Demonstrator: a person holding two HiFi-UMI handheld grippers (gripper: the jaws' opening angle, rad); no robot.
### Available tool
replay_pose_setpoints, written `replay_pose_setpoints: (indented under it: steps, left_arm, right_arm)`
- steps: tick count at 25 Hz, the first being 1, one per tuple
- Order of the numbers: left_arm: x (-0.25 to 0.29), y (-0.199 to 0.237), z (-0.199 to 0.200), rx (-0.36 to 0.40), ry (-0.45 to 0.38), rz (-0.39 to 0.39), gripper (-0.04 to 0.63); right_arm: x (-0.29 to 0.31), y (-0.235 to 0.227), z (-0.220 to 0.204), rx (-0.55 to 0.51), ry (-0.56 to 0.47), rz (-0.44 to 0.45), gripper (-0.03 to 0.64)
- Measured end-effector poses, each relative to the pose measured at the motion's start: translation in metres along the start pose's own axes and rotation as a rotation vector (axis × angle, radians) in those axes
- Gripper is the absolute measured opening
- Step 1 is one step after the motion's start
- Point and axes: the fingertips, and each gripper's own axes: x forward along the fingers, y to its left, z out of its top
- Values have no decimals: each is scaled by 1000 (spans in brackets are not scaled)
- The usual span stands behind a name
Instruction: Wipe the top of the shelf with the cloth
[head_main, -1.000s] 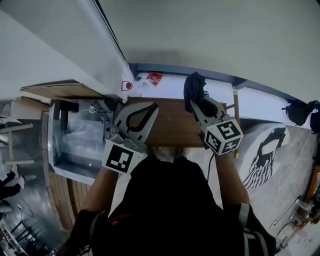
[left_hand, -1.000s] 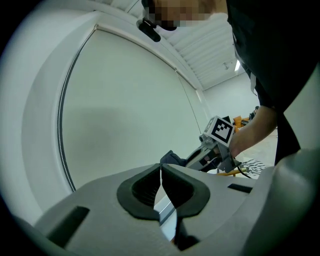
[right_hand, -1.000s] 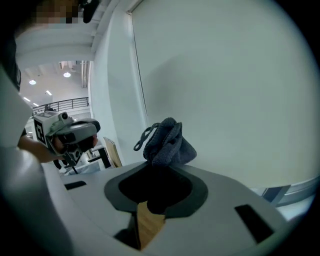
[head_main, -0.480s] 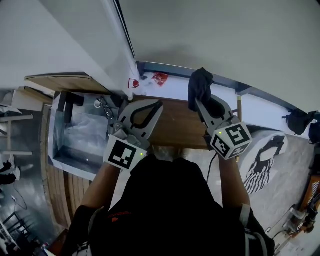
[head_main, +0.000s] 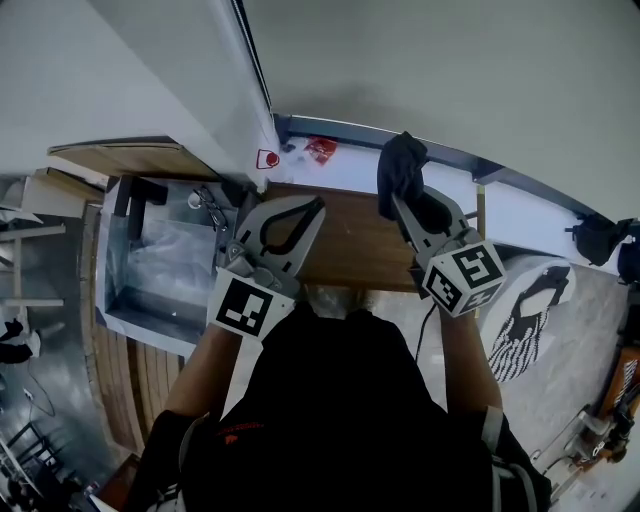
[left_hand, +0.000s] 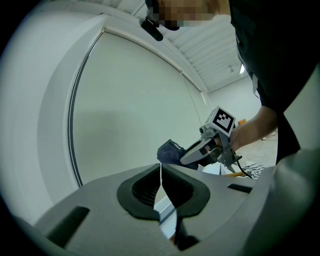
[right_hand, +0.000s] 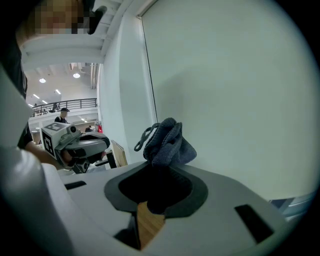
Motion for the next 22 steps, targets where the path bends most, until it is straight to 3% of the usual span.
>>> replay_pose_setpoints:
  steps: [22]
  left_arm:
    - [-7,-1,-11,-28,25,21,26]
  right_arm:
    - [0,6,-4,-2,4,17,81]
